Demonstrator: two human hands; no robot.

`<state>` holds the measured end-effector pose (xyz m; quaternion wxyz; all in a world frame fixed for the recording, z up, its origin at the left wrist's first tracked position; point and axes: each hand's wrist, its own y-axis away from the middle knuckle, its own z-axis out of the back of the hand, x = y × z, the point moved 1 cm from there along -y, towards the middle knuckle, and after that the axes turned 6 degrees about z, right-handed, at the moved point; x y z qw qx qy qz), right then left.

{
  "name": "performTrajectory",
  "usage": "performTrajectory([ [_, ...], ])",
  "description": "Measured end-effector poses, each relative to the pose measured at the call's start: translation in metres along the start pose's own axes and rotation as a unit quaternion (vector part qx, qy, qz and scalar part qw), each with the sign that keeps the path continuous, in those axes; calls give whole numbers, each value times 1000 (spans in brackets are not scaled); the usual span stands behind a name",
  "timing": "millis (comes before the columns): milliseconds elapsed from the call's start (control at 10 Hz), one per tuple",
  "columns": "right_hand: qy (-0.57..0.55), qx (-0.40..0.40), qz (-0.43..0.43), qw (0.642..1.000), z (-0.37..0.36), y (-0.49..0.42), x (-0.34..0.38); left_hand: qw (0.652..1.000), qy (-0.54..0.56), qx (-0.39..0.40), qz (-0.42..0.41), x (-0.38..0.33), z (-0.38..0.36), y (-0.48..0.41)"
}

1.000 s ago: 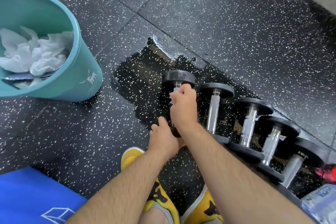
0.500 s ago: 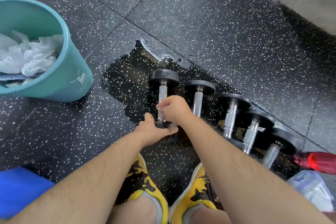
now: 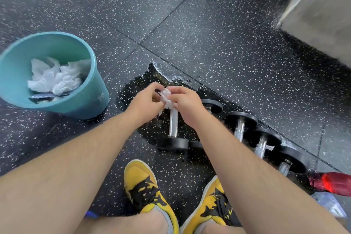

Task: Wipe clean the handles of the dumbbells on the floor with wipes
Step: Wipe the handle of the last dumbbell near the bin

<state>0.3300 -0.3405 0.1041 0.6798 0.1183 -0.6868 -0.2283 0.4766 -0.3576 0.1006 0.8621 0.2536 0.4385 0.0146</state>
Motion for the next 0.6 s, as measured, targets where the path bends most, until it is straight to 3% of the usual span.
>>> performTrajectory([
  [300,-65,62,65,994,-124,25,77,995,52,-84,24,-19,171,20],
  [400,-1,43,169,985,-169,31,96,983,88,-160,2,-17,216,35],
  [500,93,73,237,964,-207,32,119,972,49,-229,-15,-9,250,47],
  [600,259,132,199,936,-228,26,120,974,-84,-194,79,21,267,56],
])
